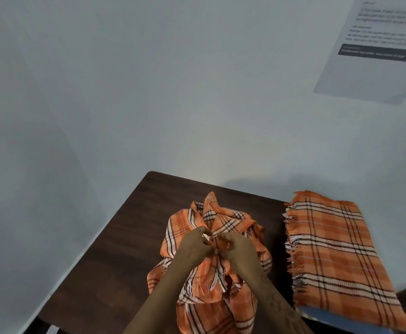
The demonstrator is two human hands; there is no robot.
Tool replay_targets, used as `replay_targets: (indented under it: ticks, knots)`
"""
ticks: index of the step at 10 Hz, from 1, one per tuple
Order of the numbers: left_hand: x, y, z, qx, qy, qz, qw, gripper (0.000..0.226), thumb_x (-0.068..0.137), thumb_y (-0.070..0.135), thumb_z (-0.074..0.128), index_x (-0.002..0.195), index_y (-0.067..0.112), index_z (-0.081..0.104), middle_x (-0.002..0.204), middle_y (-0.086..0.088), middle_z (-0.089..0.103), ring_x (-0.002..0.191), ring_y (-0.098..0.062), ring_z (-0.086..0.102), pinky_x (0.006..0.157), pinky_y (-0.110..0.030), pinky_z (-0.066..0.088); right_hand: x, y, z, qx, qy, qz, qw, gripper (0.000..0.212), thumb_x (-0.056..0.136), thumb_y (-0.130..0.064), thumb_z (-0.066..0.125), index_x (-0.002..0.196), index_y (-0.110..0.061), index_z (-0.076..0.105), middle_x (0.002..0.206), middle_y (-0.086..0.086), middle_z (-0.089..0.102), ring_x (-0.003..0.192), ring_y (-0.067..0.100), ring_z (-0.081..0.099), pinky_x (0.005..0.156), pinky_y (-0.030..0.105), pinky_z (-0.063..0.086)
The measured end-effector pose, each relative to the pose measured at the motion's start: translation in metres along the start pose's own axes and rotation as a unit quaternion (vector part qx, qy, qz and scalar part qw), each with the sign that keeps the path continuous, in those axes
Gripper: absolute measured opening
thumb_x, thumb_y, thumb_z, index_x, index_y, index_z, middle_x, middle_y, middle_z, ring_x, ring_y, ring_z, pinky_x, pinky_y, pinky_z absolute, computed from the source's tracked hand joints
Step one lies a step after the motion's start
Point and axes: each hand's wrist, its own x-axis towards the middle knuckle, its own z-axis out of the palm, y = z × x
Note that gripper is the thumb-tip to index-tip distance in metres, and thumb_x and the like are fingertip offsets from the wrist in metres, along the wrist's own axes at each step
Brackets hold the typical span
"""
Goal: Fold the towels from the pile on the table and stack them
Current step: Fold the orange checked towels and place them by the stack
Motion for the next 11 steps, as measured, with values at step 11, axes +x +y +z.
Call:
replay_targets:
  ticks: [11]
  knots:
    - [0.035, 0.155, -0.084, -0.168, -0.006, 0.348, 0.922, 0.026, 0.068, 0.023, 0.083, 0.085, 0.011, 0.067, 0.083, -0.011, 0.064, 0.070, -0.017, 0.055, 0.069, -0.030, 0.045, 0.052, -0.128, -0.243, -0.212, -0.089, -0.244, 0.942, 0.080, 0.076, 0.017, 0.044, 0.142, -0.026, 0.040, 0.110, 0.001, 0.070, 0.050, -0.004, 0.052, 0.053, 0.008, 0.037]
